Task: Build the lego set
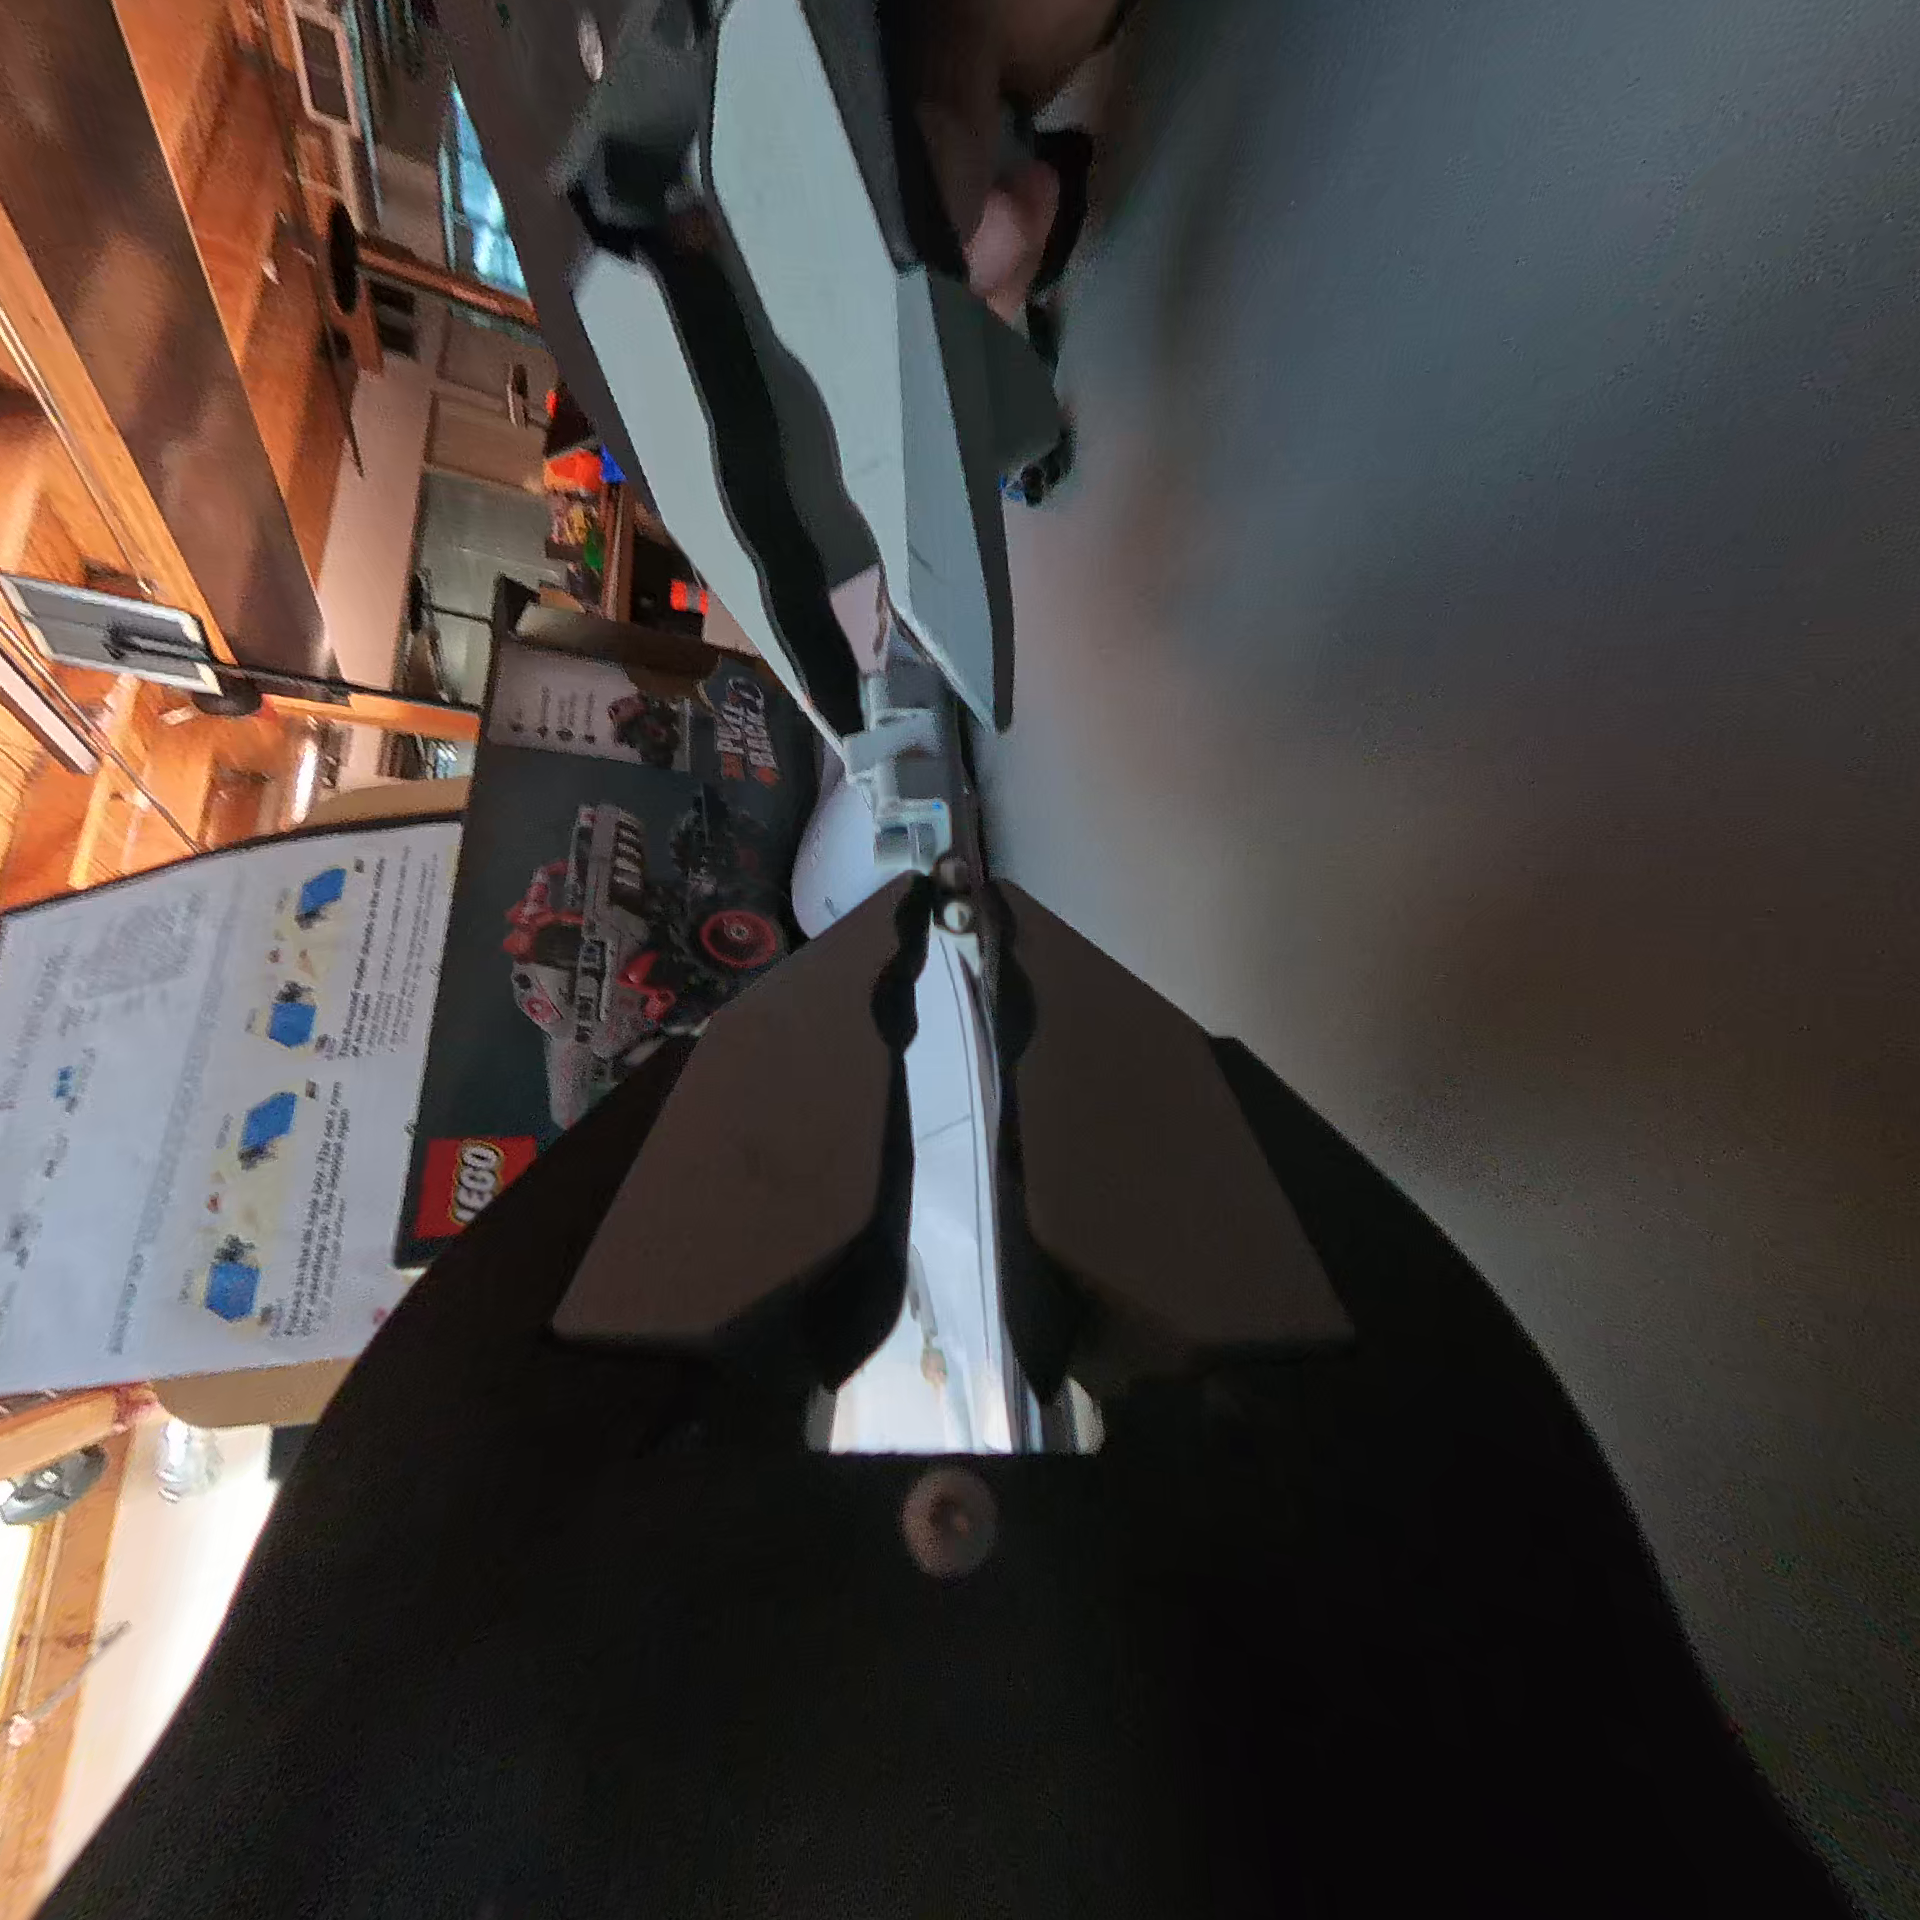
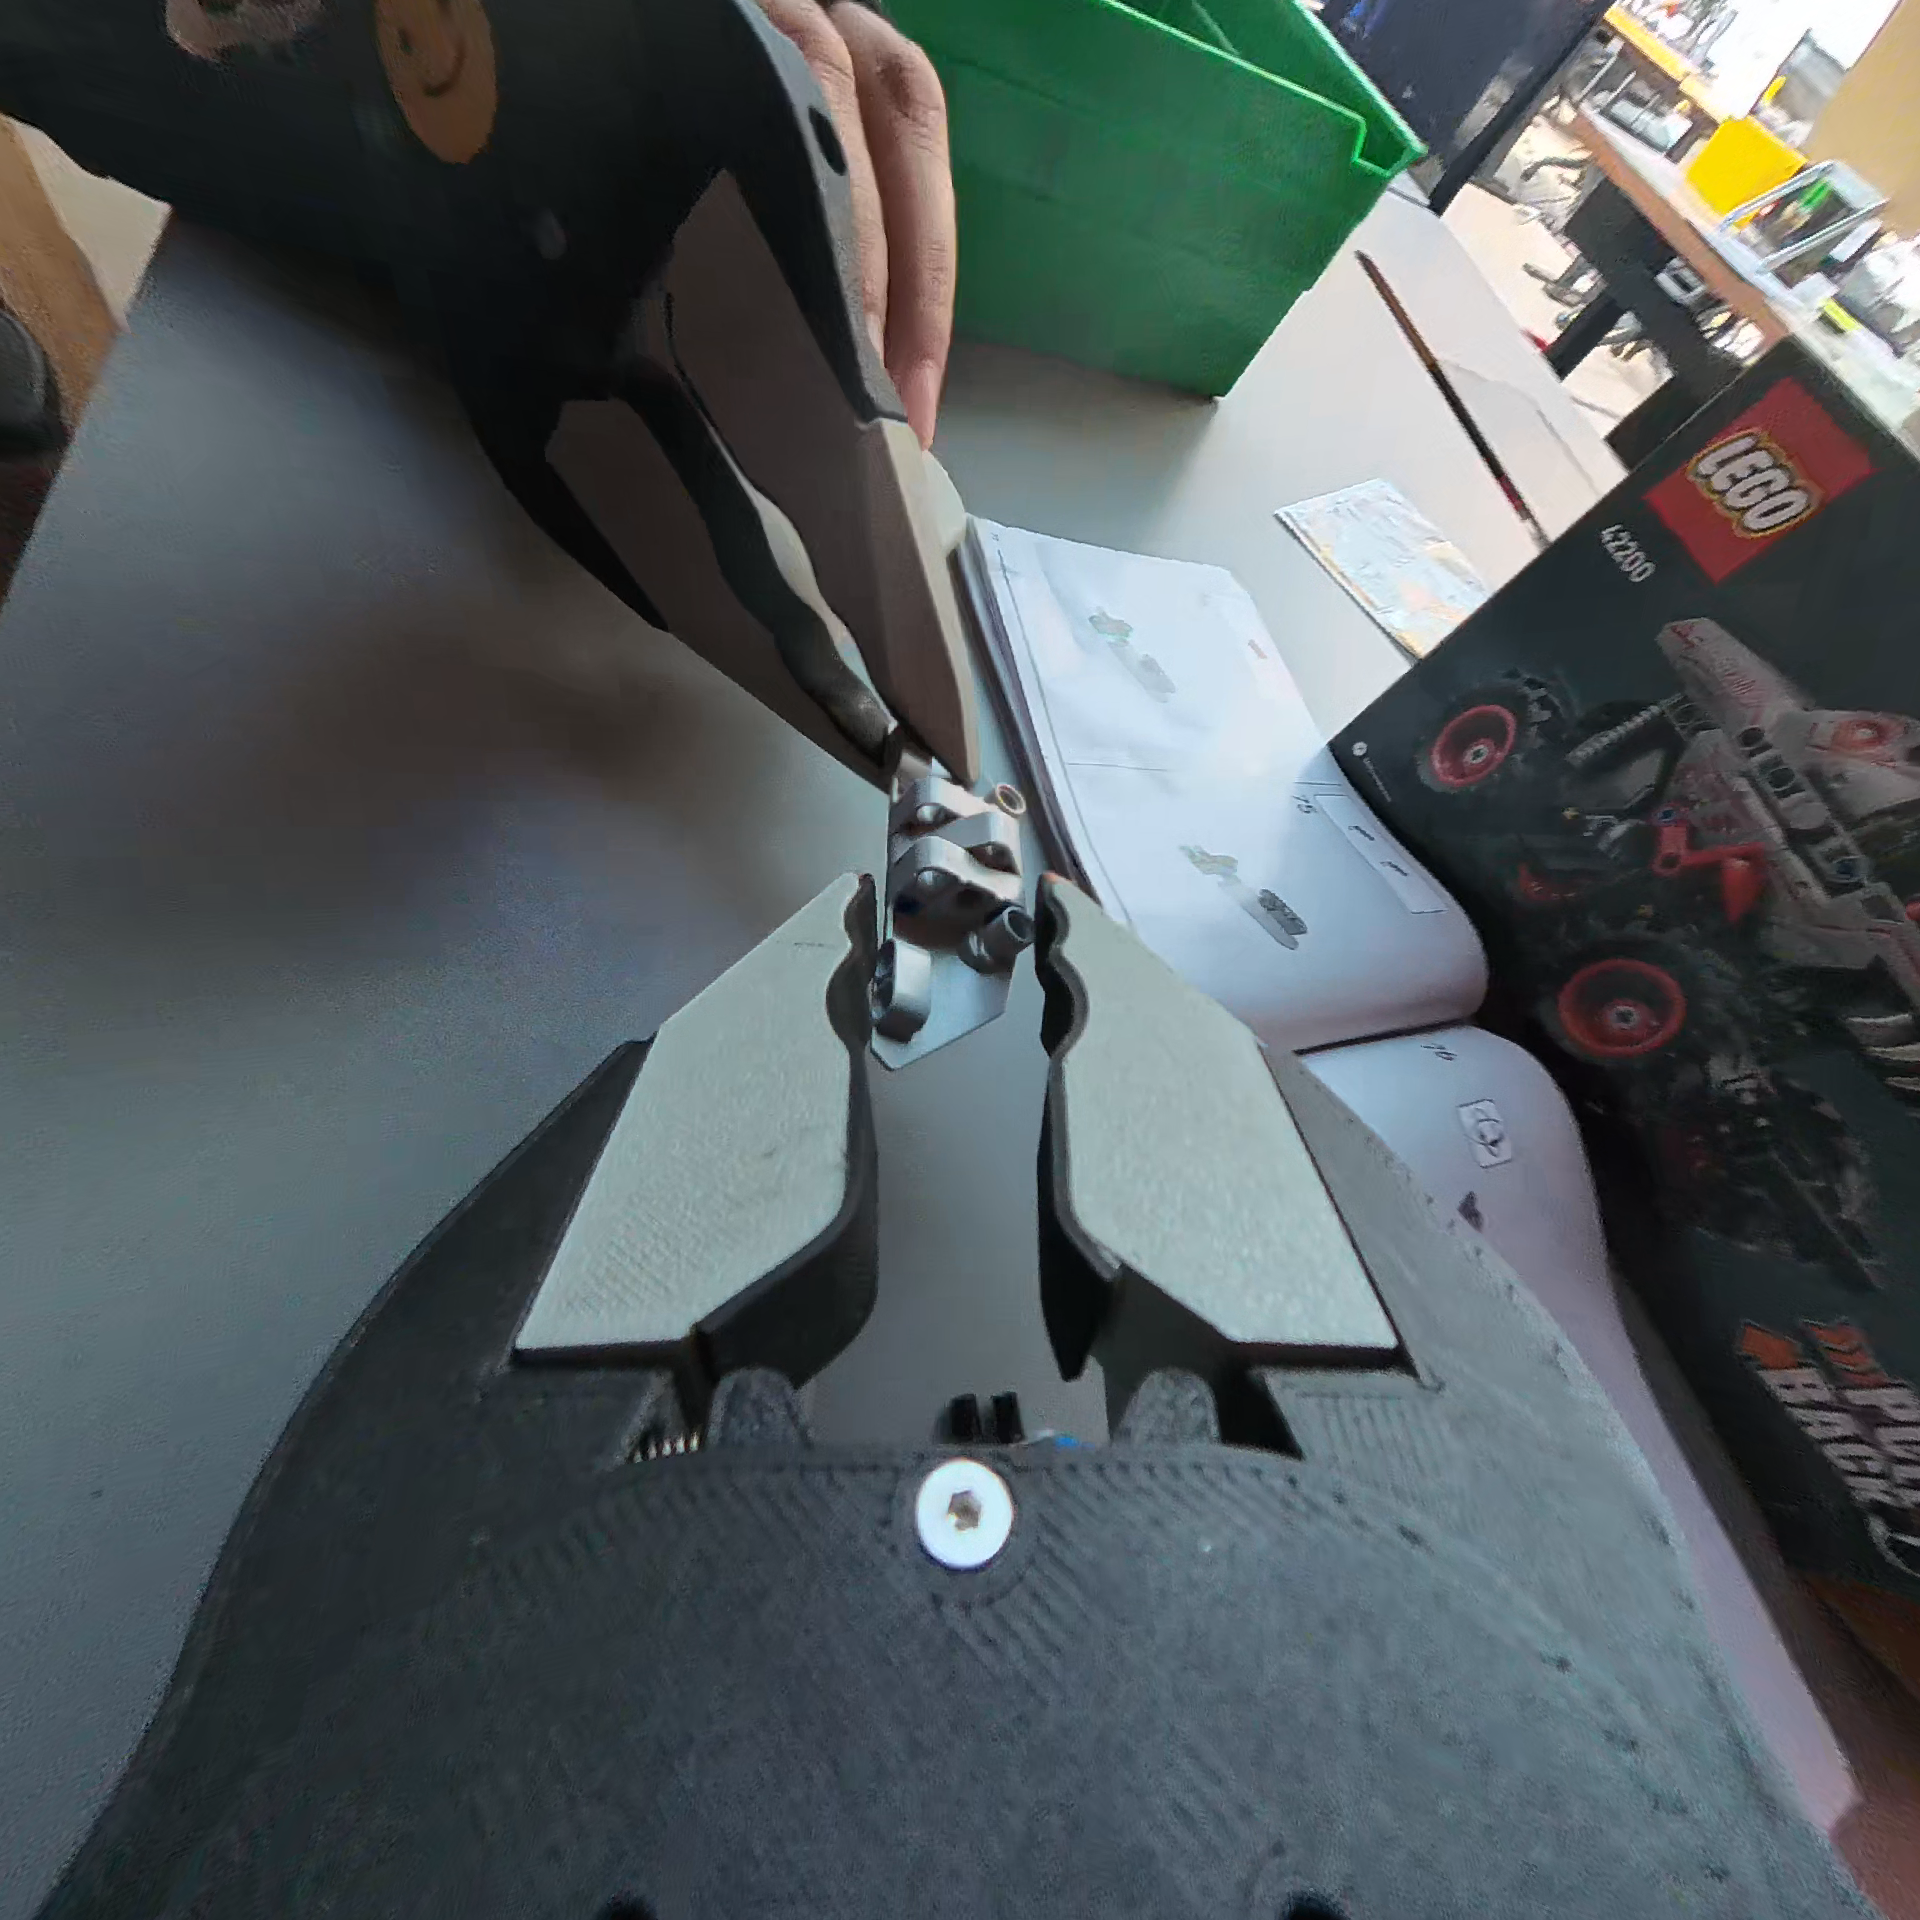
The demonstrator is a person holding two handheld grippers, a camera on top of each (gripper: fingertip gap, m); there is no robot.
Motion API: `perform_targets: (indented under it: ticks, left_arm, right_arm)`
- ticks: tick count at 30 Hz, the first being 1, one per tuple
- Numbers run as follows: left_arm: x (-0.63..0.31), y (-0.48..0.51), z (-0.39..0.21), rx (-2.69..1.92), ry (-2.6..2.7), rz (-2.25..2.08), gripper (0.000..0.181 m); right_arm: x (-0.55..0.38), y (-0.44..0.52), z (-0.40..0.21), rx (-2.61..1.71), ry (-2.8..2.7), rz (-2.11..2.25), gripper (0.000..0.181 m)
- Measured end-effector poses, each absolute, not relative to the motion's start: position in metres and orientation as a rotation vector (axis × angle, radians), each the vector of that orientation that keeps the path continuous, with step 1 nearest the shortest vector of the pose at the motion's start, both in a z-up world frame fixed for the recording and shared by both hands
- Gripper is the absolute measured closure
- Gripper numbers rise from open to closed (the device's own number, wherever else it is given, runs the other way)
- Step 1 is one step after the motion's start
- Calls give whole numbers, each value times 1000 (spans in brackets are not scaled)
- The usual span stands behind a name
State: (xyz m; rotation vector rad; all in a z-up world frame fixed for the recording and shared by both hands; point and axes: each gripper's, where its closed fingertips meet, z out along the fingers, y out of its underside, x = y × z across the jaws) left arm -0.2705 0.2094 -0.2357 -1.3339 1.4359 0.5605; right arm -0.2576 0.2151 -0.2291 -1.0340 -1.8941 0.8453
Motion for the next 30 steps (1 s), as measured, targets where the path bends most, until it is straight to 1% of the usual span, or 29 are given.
perform_targets:
  ticks: [1, 5, 8, 10, 22, 30]
  left_arm:
    - [-275, 211, -238, -1378, 1422, 557, 175]
    - [-279, 212, -236, -1505, 1326, 401, 176]
    - [-277, 211, -233, -1515, 1294, 336, 165]
    - [-278, 211, -235, -1507, 1307, 363, 163]
    - [-271, 208, -241, -1480, 1373, 419, 165]
    - [-270, 209, -241, -1536, 1333, 349, 166]
  right_arm:
    - [-257, 217, -228, -1017, -1887, 812, 154]
    - [-256, 220, -226, -965, -1876, 740, 154]
    - [-256, 220, -227, -958, -1882, 723, 154]
    - [-256, 220, -229, -959, -1888, 720, 154]
    - [-257, 214, -227, -900, -1885, 687, 156]
    - [-257, 216, -220, -942, -1851, 764, 156]
